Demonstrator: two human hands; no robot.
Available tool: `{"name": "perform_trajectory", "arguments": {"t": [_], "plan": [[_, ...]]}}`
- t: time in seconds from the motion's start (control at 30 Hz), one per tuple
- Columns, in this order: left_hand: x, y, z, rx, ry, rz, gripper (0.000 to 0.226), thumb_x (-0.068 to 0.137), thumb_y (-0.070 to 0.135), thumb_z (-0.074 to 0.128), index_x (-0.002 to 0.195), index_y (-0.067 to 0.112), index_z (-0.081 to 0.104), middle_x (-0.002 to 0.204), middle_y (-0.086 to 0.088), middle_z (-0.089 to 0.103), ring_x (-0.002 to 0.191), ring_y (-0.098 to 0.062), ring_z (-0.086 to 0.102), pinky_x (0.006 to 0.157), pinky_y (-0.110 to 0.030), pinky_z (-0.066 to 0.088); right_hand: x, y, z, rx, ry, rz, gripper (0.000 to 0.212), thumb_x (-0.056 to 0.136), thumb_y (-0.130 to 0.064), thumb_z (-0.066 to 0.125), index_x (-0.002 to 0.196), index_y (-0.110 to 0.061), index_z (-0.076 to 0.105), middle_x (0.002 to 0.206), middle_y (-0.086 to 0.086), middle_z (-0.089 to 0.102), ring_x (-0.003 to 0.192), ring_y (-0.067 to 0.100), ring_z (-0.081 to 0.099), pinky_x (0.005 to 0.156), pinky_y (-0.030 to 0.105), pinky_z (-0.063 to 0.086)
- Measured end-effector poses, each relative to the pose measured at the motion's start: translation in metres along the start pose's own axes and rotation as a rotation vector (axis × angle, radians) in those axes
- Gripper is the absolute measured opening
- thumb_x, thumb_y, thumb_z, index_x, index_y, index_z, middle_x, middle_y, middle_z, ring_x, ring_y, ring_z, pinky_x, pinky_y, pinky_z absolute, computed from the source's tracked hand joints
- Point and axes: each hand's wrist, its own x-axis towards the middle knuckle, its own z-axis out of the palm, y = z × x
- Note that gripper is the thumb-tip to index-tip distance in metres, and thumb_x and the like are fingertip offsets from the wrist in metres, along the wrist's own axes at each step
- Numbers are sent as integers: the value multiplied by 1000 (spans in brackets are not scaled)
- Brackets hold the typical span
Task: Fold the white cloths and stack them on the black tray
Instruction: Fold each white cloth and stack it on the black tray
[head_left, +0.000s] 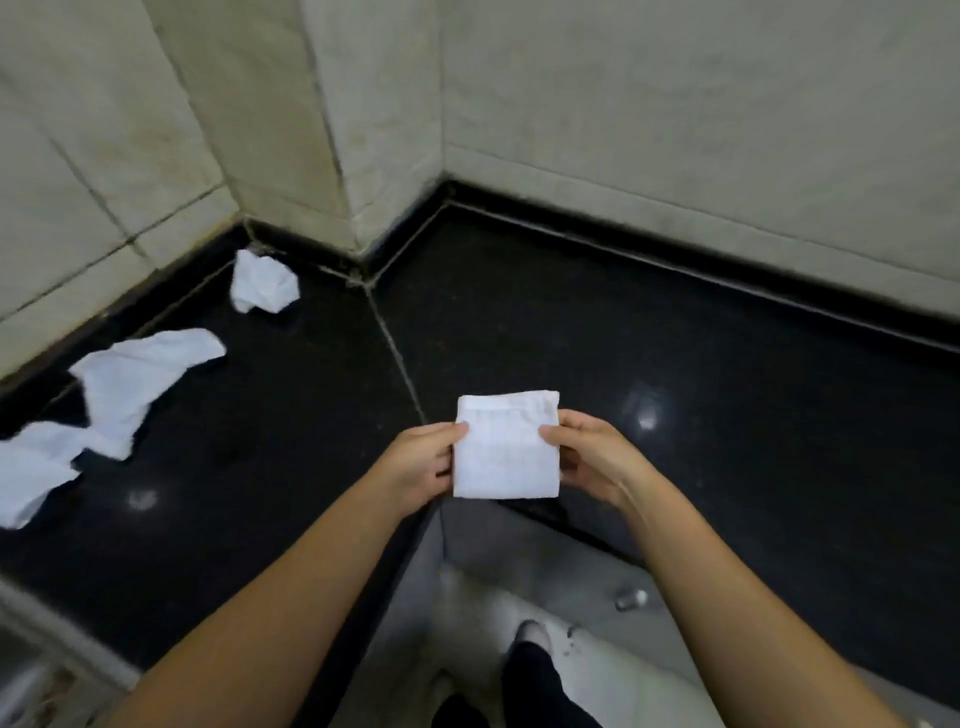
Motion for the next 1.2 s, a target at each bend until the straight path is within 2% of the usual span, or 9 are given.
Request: {"name": "perform_trajectory", "arguments": {"t": [0.1,0.27,0.4,0.53,0.63,0.8,0.93,1.1,1.2], "plan": [[3,-14,65,55,-149,-78,8,91,10,56,96,12,62,97,-8,68,89,-21,65,80,-38,51,-50,17,-66,93,146,-53,20,91,-5,53,97,-14,69,94,6,71,84,20,65,71,33,54],[-18,-64,205,308,-372,-151,11,90,7,57,83,16,60,89,-5,66,82,-19,63,77,-35,51,-161,65,-178,297,408,-130,20,90,-3,53,104,-6,67,96,10,69,85,22,64,72,33,55],[-49,-130,320,452,-538,-212,14,89,6,57,80,17,60,88,-4,65,82,-19,62,78,-36,51,-262,112,-260,399,630,-162,14,91,-3,54,96,-9,65,85,7,67,72,17,62,50,23,52],[-93,-208,436,541,-671,-252,15,89,5,57,79,17,61,83,-3,68,81,-18,63,80,-36,51,-362,160,-346,552,793,-210,11,92,-3,54,93,-10,62,80,6,65,67,15,60,42,20,48],[-130,-261,515,602,-750,-265,18,89,6,57,76,18,61,68,2,69,74,-14,63,70,-32,52,-429,192,-405,650,878,-259,12,91,-3,55,90,-12,63,75,1,71,66,12,66,53,22,55],[-172,-323,622,688,-863,-278,19,88,8,59,74,20,62,67,3,67,57,-7,65,67,-28,53,-512,227,-481,722,978,-318,14,91,-2,53,90,-12,63,70,-1,72,59,9,67,58,25,58],[-184,-357,701,719,-929,-285,18,87,7,59,75,20,61,78,0,64,71,-11,61,72,-28,51,-550,239,-544,734,1075,-346,13,91,-2,54,89,-12,62,83,3,67,74,14,63,66,28,57],[-177,-377,815,672,-975,-252,14,87,7,59,78,18,60,83,-1,64,76,-14,61,66,-30,50,-572,221,-656,682,1132,-404,10,91,-3,55,91,-12,60,89,6,65,80,17,61,74,33,56],[-164,-376,893,627,-1032,-183,15,89,9,56,77,19,57,82,1,62,73,-12,59,69,-28,51,-578,191,-735,619,1153,-438,13,91,-3,54,91,-14,61,91,5,65,81,16,60,68,29,57]]}}
